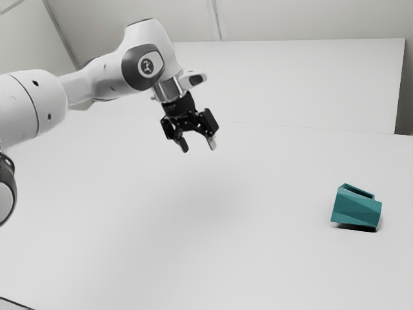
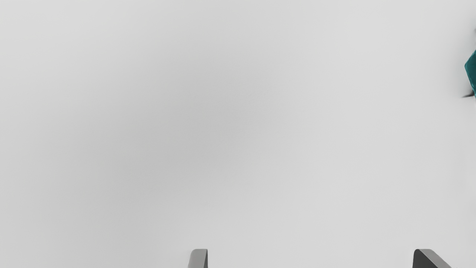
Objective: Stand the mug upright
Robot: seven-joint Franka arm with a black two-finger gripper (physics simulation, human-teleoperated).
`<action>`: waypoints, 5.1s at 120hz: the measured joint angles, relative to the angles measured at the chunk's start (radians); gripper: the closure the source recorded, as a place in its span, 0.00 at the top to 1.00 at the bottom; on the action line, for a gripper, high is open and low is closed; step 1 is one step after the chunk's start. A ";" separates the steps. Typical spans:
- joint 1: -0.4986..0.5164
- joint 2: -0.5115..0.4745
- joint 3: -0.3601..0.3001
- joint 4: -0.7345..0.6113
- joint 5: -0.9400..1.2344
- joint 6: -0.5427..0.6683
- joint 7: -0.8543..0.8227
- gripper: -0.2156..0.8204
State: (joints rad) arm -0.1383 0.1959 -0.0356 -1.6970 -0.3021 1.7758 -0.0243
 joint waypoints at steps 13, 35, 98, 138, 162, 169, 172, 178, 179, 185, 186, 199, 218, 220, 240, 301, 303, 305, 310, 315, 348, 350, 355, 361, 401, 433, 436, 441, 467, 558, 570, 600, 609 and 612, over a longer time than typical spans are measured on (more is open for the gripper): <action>-0.030 0.017 -0.002 -0.063 -0.134 0.091 0.026 0.79; -0.094 0.095 -0.004 -0.078 -0.320 0.219 0.095 0.79; -0.247 0.442 -0.085 0.161 -0.552 0.490 0.311 0.79; -0.306 0.510 -0.086 0.227 -0.758 0.527 0.436 0.79; -0.321 0.534 -0.086 0.239 -0.803 0.533 0.486 0.79; -0.322 0.537 -0.086 0.239 -0.810 0.533 0.498 0.79; -0.322 0.538 -0.086 0.239 -0.813 0.533 0.503 0.79; -0.323 0.539 -0.086 0.239 -0.816 0.533 0.512 0.79; -0.323 0.539 -0.086 0.239 -0.817 0.534 0.514 0.79; -0.326 0.542 -0.086 0.240 -0.820 0.534 0.522 0.79; -0.327 0.543 -0.086 0.240 -0.821 0.534 0.524 0.79; -0.332 0.551 -0.086 0.247 -0.827 0.535 0.539 0.79; -0.337 0.556 -0.086 0.252 -0.835 0.535 0.558 0.79; -0.337 0.557 -0.086 0.252 -0.836 0.535 0.559 0.78; -0.337 0.557 -0.086 0.251 -0.841 0.532 0.574 0.69; -0.336 0.554 -0.084 0.250 -0.855 0.525 0.598 0.33; -0.336 0.554 -0.084 0.250 -0.856 0.525 0.599 0.32; -0.336 0.554 -0.084 0.250 -0.856 0.525 0.599 0.31; -0.336 0.553 -0.084 0.250 -0.857 0.525 0.600 0.28; -0.337 0.552 -0.084 0.250 -0.857 0.525 0.601 0.25; -0.338 0.535 -0.084 0.250 -0.863 0.525 0.600 0.10; -0.338 0.530 -0.084 0.249 -0.864 0.525 0.601 0.09; -0.337 0.516 -0.083 0.246 -0.863 0.524 0.601 0.08; -0.336 0.499 -0.083 0.243 -0.860 0.524 0.602 0.08; -0.302 0.237 -0.078 0.008 -0.808 0.537 0.599 0.06; -0.224 -0.065 -0.078 -0.276 -0.539 0.550 0.560 0.06; -0.216 -0.094 -0.078 -0.307 -0.509 0.550 0.552 0.06; -0.197 -0.139 -0.078 -0.356 -0.462 0.550 0.540 0.06; -0.079 -0.282 -0.069 -0.472 -0.168 0.495 0.452 0.06; -0.066 -0.182 0.111 -0.453 0.379 0.305 0.228 0.07; -0.074 -0.158 0.111 -0.448 0.382 0.321 0.210 0.07; -0.076 -0.127 0.111 -0.446 0.383 0.353 0.175 0.07; -0.080 -0.123 0.111 -0.448 0.385 0.360 0.167 0.07; -0.081 -0.122 0.110 -0.449 0.385 0.365 0.165 0.06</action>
State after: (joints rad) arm -0.2197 0.0743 0.0747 -2.1456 0.0831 2.1403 0.1405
